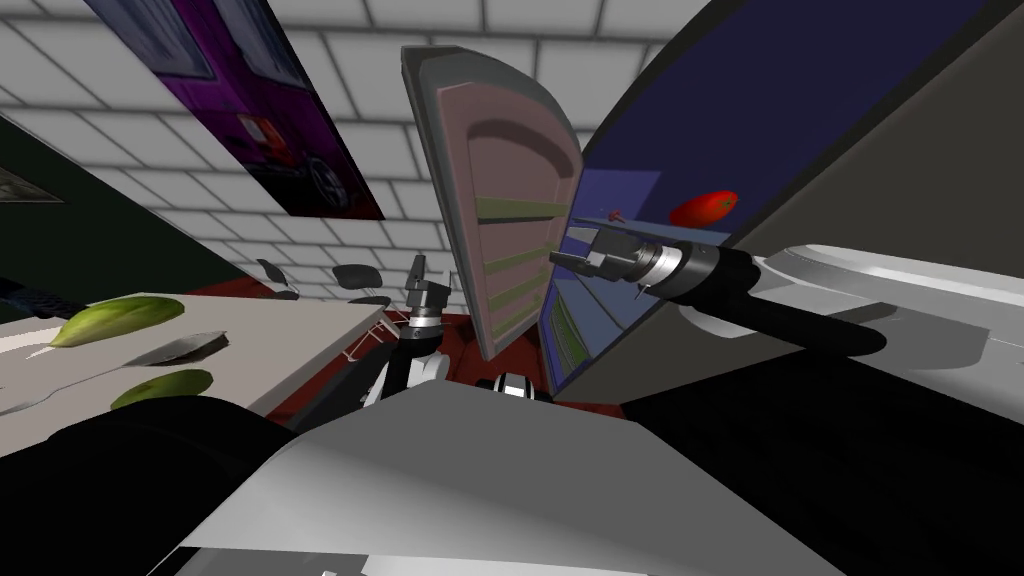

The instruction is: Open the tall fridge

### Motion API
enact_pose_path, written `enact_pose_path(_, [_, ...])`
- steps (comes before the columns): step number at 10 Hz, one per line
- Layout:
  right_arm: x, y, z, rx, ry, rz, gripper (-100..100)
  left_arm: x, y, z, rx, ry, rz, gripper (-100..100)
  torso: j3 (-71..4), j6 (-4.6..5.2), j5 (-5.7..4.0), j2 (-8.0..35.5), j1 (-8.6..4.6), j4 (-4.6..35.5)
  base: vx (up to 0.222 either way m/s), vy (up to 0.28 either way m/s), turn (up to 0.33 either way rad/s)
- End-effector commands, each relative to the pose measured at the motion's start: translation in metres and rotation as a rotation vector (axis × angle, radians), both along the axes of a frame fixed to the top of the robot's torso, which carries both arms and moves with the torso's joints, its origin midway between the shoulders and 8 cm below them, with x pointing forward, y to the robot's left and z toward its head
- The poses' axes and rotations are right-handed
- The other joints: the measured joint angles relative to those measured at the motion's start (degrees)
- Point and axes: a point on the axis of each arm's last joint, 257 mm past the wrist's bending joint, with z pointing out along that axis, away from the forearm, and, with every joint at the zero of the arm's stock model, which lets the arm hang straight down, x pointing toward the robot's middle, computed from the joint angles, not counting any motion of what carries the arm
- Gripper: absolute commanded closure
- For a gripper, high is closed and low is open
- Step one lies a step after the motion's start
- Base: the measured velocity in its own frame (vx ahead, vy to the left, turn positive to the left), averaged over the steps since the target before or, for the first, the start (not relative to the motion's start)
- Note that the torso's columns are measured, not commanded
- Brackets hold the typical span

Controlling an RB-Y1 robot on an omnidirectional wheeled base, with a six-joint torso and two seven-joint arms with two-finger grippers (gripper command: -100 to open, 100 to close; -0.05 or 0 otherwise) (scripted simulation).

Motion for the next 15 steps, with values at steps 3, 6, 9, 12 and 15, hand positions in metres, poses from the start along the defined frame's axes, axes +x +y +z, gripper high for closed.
enact_pose_path(3, [0.016,-0.017,0.017,-0.165,-0.185,-0.099,-100,0.0,0.0,0.0,0.0,0.0,0.0,0,0.0,0.02,0.04,0.01,0.11,0.01,0.018,0.045,-0.07])
enact_pose_path(6, [0.029,-0.032,0.04,-0.27,-0.332,-0.182,-100,0.0,0.0,0.0,0.0,0.0,0.0,0,0.01,0.0,0.02,0.02,0.05,0.01,0.02,0.044,-0.084])
enact_pose_path(9, [0.036,-0.046,0.053,-0.359,-0.42,-0.241,-100,0.0,0.0,0.0,0.0,0.0,0.0,0,0.02,-0.01,0.0,0.03,0.0,0.01,0.014,0.023,-0.054])
enact_pose_path(12, [0.042,-0.06,0.067,-0.439,-0.495,-0.299,-100,0.0,0.0,0.0,0.0,0.0,0.0,0,0.01,0.02,0.03,0.01,0.08,0.01,0.017,0.023,-0.078])
enact_pose_path(15, [0.046,-0.069,0.082,-0.485,-0.552,-0.343,-100,0.0,0.0,0.0,0.0,0.0,0.0,0,0.02,0.0,0.01,0.03,0.03,0.01,0.008,0.011,-0.033])
